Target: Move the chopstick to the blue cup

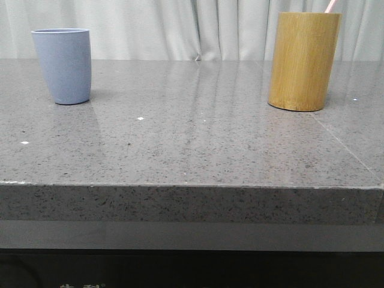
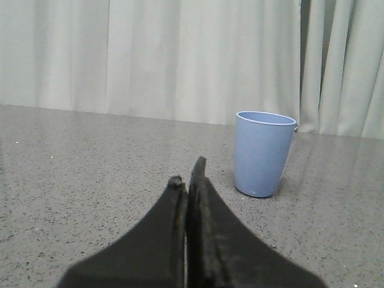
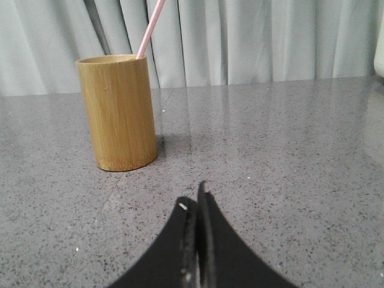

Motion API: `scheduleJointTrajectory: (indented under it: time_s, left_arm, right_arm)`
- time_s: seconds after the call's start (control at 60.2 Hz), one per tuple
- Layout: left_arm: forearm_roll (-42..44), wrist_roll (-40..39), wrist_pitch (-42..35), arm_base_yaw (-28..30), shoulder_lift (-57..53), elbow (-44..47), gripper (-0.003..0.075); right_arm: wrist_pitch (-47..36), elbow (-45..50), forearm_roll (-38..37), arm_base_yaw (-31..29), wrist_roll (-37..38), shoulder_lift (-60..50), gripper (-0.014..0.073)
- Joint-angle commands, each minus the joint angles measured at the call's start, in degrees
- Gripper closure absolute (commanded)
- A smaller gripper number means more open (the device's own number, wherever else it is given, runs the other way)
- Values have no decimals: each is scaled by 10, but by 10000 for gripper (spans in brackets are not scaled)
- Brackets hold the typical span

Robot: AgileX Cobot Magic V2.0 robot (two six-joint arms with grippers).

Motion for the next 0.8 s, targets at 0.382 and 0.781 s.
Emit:
scheduleJointTrajectory:
  time_s: [0.382,0.781]
  left_arm:
    - [-8,-3,135,2,77,-285,739]
    - [-8,-3,259,2,263,-425,739]
  right_arm:
    - [122,-292,-65,-4,-4,84,661]
    - [249,-441,-73,-4,-4,271,661]
